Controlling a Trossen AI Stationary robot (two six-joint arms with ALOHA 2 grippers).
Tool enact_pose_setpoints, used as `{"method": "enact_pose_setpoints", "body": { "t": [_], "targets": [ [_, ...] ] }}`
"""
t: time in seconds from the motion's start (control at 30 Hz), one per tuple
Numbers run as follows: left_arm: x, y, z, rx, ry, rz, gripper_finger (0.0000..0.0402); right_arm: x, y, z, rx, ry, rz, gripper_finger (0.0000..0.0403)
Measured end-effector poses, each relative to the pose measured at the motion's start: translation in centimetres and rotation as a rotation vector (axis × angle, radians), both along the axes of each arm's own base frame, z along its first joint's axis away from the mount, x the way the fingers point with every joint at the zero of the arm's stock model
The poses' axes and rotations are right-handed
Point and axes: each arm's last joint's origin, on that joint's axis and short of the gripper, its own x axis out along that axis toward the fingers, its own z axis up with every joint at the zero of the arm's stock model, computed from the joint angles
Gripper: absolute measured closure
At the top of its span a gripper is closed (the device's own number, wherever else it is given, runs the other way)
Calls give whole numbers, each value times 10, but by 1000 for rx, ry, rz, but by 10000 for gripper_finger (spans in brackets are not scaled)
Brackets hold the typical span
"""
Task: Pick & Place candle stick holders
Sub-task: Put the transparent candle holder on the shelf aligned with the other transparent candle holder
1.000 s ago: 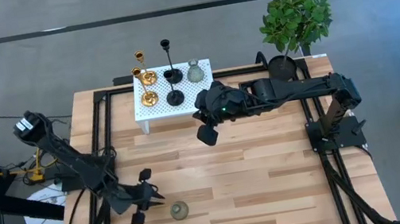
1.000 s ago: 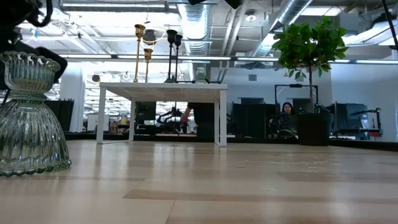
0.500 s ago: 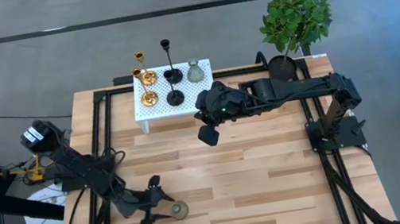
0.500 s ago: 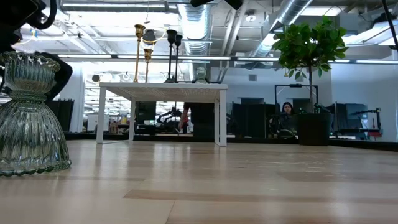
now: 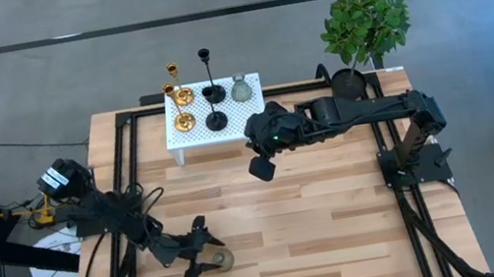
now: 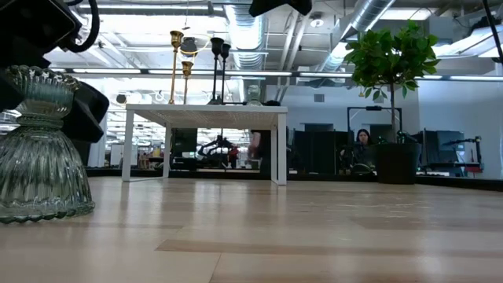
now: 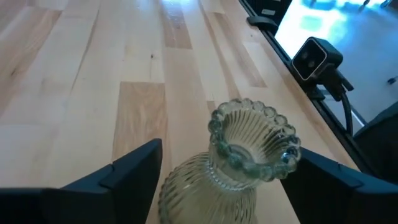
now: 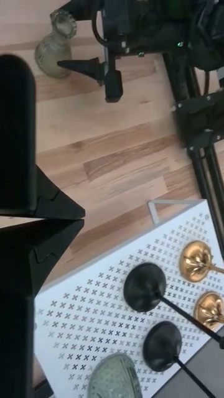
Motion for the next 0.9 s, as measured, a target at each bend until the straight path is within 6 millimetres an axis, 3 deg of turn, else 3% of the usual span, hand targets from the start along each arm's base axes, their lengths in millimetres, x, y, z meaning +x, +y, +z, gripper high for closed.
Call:
{"method": "enact_pose_setpoints", "body": {
  "t": [0.27, 0.6, 0.9],
  "targets": [
    [2, -2, -7, -76, 34, 25, 143, -1, 0, -1, -7, 19, 6, 403],
    [5, -1, -4, -102, 10, 70, 279, -3, -3, -3, -12, 51, -1, 403],
    [11, 10, 0, -103, -9, 123, 284, -7, -2, -6, -8, 96, -8, 403]
  ]
}}
